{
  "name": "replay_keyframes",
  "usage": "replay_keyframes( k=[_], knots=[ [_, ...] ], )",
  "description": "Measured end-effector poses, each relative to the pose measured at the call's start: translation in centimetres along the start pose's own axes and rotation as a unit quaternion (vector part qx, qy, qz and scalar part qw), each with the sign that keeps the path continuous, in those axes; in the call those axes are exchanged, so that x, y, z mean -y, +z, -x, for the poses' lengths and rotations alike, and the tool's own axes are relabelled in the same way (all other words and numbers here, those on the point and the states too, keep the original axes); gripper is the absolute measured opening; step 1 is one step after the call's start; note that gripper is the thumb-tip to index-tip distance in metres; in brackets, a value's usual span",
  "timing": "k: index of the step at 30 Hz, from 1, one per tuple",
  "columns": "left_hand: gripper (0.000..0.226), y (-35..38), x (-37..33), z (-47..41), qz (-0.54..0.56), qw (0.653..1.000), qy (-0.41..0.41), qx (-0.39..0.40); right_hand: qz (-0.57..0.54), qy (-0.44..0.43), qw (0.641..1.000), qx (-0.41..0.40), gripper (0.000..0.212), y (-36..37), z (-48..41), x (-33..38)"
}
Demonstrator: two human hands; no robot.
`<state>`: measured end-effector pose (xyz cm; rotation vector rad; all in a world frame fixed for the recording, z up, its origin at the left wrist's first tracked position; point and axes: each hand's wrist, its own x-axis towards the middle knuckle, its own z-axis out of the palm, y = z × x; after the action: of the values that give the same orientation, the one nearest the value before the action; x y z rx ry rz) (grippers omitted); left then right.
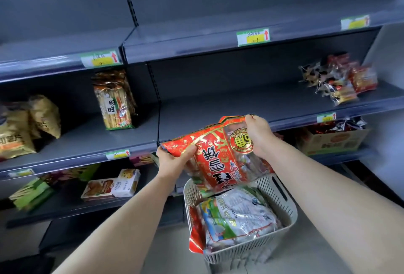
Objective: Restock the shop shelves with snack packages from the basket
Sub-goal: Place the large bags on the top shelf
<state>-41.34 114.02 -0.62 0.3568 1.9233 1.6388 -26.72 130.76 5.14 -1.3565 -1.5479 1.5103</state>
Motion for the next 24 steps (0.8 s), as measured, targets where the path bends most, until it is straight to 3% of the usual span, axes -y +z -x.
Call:
replay_keyframes(
  k=[2,4,6,9,10,12,14,16,18,21,24],
  knots=[
    [0.136,-1.0,-0.5,-0.1,-0.089,0.991,0.065,-0.070,0.044,-0.035,0.998,0.021,0.031,0.7,0.1,0.6],
    [0.137,-1.6,-1.6,-0.3,-0.257,0.951,0.143,-0.094,0.140,-0.116,0.983,0.017,0.030,1.5,0.6,1.3],
    [0.130,-1.6,-3.2,-0.3,-0.384,0.906,0.175,-0.030,0.224,-0.185,0.955,0.056,0.031,2.5,1.4,1.8],
    [0.113,-0.5,-4.7,0.2,-0.483,0.861,0.126,0.096,0.315,-0.267,0.902,0.126,0.030,4.5,2.7,2.2],
    [0.099,-0.1,-4.7,0.2,-0.479,0.863,0.103,0.121,0.318,-0.284,0.895,0.133,0.031,4.8,3.0,2.2],
    [0.059,0.4,-4.2,0.4,-0.405,0.900,0.081,0.139,0.309,-0.304,0.893,0.120,0.031,4.7,3.4,2.4],
    [0.029,1.1,-3.4,0.4,-0.339,0.931,0.094,0.103,0.295,-0.303,0.899,0.113,0.028,4.0,3.1,2.2],
    [0.009,1.5,-3.0,0.2,-0.276,0.956,0.089,0.037,0.241,-0.269,0.925,0.121,0.022,3.0,2.6,1.5],
    [0.011,1.4,-3.0,-0.2,-0.237,0.969,0.067,-0.022,0.183,-0.211,0.956,0.092,0.031,2.3,2.1,0.1],
    [0.013,0.2,-3.0,-1.4,-0.138,0.988,0.003,-0.070,0.204,-0.062,0.976,0.046,0.042,1.6,1.2,-3.0],
    [0.010,-1.0,-2.9,-2.0,-0.003,0.995,-0.060,-0.074,0.173,0.143,0.957,0.183,0.071,1.1,2.2,-6.3]
  ],
)
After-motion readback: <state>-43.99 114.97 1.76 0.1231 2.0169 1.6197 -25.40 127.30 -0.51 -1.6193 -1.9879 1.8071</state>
